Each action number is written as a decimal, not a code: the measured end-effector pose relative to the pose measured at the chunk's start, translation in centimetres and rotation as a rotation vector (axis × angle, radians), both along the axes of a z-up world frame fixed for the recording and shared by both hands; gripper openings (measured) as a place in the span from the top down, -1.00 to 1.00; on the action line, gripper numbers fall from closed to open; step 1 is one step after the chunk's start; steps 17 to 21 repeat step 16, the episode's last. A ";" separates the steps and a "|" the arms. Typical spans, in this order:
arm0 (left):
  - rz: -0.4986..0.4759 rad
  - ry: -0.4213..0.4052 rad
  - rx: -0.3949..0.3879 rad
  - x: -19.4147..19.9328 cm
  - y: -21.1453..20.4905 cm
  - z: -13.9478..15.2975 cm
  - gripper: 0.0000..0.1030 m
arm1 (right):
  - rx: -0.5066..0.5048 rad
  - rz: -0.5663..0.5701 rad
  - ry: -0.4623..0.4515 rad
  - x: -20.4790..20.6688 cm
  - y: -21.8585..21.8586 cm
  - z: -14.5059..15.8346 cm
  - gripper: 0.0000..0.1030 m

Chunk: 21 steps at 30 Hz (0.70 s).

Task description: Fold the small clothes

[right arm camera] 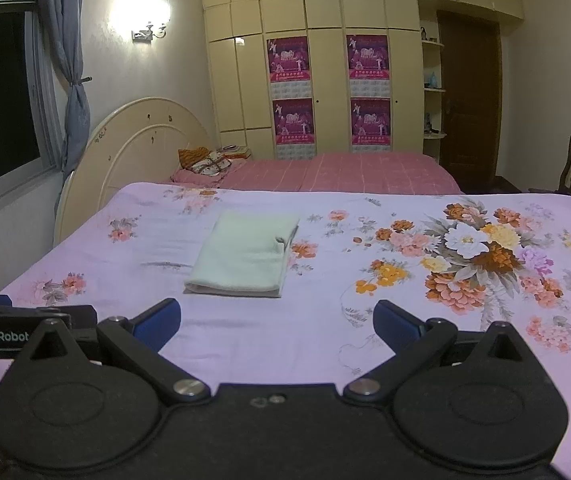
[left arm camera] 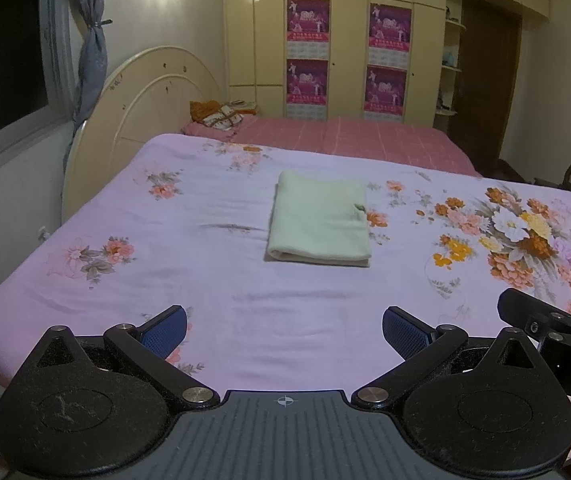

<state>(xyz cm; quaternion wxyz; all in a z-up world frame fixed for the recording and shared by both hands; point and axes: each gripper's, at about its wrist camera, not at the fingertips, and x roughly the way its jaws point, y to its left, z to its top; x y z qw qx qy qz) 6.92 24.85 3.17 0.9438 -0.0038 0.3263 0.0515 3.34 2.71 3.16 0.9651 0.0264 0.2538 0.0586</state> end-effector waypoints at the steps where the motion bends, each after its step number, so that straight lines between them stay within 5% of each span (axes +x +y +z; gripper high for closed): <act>1: 0.000 0.000 0.000 0.1 0.0 -0.1 -1.00 | 0.001 0.000 0.000 0.0 0.0 0.0 -0.98; 21: -0.053 -0.065 0.043 3.2 -1.2 -1.3 -1.00 | 0.009 -0.006 0.040 2.6 -0.7 -1.0 -0.98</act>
